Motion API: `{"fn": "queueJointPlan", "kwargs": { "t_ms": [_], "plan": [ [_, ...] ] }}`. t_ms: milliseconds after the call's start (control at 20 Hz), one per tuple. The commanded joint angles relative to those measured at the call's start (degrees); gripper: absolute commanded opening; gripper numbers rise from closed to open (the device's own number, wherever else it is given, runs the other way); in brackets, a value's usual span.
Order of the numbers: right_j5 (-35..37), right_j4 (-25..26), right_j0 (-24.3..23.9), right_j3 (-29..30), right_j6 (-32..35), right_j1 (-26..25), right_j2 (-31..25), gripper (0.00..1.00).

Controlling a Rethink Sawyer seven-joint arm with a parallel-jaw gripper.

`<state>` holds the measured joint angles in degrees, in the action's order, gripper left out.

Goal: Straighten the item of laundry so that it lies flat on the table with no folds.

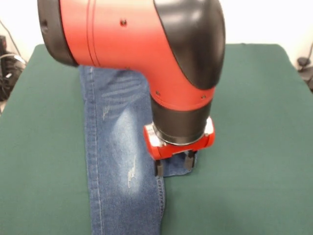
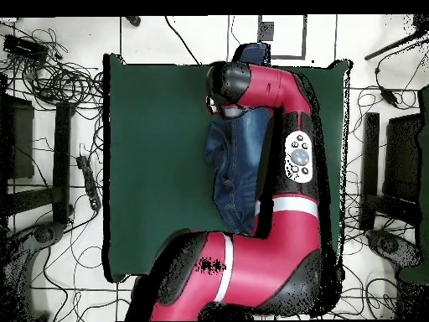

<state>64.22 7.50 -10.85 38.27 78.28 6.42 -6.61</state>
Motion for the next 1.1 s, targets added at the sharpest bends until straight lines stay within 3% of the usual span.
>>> {"fn": "queueJointPlan", "kwargs": {
  "t_ms": [50, 100, 150, 200, 500, 1100],
  "plan": [
    [9.2, -3.5, 3.5, 0.4, 19.3, 0.3, 0.2, 1.0],
    [7.3, -4.0, 3.3, 5.1, 19.0, 2.9, 0.5, 1.0],
    [8.2, -4.2, 3.5, 4.6, 19.2, 3.0, 0.5, 1.0],
    [6.7, -4.6, 3.4, 8.4, 19.2, 5.1, 0.9, 1.0],
    [5.3, -5.6, 3.4, 15.5, 19.3, 10.0, 2.2, 1.0],
    [3.6, -4.8, 5.0, 17.7, 21.8, 9.2, 6.2, 1.0]
  ]
}}
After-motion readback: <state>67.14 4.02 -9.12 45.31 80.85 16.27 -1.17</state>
